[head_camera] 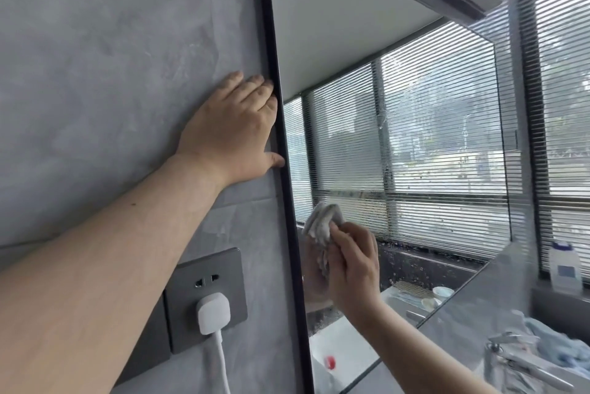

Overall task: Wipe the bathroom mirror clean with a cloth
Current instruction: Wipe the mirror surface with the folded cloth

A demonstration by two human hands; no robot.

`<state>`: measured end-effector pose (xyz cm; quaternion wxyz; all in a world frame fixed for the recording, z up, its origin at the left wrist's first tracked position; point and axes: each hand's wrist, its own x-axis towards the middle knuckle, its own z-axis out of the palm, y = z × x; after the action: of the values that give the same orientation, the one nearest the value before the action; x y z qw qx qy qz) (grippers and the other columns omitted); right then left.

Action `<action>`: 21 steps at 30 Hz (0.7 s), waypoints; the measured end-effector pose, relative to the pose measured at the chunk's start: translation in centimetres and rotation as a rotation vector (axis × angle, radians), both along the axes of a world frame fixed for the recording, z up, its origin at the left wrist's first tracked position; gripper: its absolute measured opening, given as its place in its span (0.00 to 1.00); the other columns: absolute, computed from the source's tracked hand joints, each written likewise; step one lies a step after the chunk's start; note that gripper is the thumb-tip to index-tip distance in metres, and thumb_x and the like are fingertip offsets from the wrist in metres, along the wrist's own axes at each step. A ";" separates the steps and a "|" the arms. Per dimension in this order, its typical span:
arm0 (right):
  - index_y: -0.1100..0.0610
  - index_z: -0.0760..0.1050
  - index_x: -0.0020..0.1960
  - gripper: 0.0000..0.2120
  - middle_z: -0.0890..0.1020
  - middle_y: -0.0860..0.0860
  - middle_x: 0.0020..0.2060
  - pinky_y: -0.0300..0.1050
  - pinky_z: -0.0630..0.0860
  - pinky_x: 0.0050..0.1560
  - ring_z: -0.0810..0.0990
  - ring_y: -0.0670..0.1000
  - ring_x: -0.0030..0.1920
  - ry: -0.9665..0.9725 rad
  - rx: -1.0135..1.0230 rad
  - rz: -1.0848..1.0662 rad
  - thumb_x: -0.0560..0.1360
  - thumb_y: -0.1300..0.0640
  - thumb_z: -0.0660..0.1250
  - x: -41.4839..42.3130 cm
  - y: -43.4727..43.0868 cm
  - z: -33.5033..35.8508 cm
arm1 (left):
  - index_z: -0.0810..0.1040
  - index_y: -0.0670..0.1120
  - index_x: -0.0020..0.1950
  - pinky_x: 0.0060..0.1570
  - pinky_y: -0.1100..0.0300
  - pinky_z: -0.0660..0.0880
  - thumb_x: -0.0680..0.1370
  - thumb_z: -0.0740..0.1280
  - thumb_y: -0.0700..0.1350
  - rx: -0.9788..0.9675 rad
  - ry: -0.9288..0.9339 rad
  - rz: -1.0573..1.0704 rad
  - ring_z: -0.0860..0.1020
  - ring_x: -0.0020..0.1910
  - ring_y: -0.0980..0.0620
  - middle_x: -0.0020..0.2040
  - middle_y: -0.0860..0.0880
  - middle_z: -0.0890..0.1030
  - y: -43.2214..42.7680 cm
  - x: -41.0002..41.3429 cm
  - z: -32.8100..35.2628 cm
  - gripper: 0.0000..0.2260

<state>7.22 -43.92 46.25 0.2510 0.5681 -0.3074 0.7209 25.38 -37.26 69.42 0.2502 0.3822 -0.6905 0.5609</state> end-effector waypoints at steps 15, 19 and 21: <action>0.55 0.76 0.69 0.22 0.70 0.47 0.56 0.56 0.78 0.55 0.75 0.53 0.54 -0.172 0.168 0.120 0.78 0.49 0.62 -2.0 -1.1 3.4 | 0.70 0.36 0.71 0.77 0.47 0.52 0.66 0.74 0.65 -0.016 0.004 -0.032 0.64 0.75 0.42 0.74 0.39 0.69 0.0 -0.1 -0.1 0.45; 0.58 0.76 0.67 0.18 0.71 0.52 0.55 0.52 0.75 0.55 0.74 0.54 0.53 0.123 -0.012 -0.045 0.80 0.53 0.61 1.2 0.5 -1.4 | 0.70 0.35 0.71 0.77 0.46 0.54 0.66 0.74 0.64 -0.017 -0.010 -0.031 0.65 0.75 0.41 0.73 0.38 0.70 0.1 -0.1 -0.2 0.44; 0.56 0.74 0.69 0.18 0.72 0.52 0.55 0.49 0.74 0.56 0.74 0.54 0.53 0.210 -0.048 -0.058 0.83 0.51 0.58 1.3 0.8 -1.8 | 0.72 0.35 0.70 0.76 0.46 0.55 0.67 0.74 0.63 -0.016 -0.011 -0.038 0.67 0.74 0.41 0.72 0.38 0.71 0.2 -0.1 -0.3 0.42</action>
<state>8.55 -43.09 44.40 0.3161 0.6252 -0.2783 0.6571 25.25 -37.07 69.09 0.2600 0.3638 -0.6946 0.5636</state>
